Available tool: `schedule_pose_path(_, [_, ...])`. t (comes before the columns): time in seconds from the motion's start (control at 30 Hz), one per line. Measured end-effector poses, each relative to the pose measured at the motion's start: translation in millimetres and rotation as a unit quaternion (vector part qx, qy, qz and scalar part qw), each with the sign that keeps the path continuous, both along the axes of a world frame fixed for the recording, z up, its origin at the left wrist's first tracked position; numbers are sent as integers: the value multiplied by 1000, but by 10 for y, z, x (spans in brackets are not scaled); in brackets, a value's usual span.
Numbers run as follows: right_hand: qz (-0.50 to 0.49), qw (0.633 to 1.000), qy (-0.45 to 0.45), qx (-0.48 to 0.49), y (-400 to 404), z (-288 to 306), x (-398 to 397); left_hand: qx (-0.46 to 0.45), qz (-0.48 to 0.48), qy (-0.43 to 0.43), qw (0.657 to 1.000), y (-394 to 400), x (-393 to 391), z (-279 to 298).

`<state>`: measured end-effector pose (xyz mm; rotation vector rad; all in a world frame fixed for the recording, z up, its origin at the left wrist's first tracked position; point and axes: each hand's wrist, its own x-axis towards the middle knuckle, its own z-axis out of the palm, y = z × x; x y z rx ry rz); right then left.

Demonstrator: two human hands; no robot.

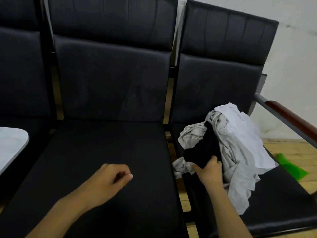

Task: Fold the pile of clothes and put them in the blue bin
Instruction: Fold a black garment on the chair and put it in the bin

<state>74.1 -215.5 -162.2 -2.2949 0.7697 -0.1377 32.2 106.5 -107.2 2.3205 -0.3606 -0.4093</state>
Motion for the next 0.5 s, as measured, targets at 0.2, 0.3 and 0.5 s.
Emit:
schedule_pose_path(0.2, [-50, 995, 24, -80, -117, -3, 33, 14, -1, 22, 1000, 171, 83, -131])
schedule_pose_path(0.3, [-80, 995, -29, -41, -151, -34, 32, 15, -2, 23, 1000, 212, 85, -154])
schedule_pose_path(0.5, [-93, 994, -57, 10, -161, -65, 35, 10, 12, 13, 1000, 275, 119, -135])
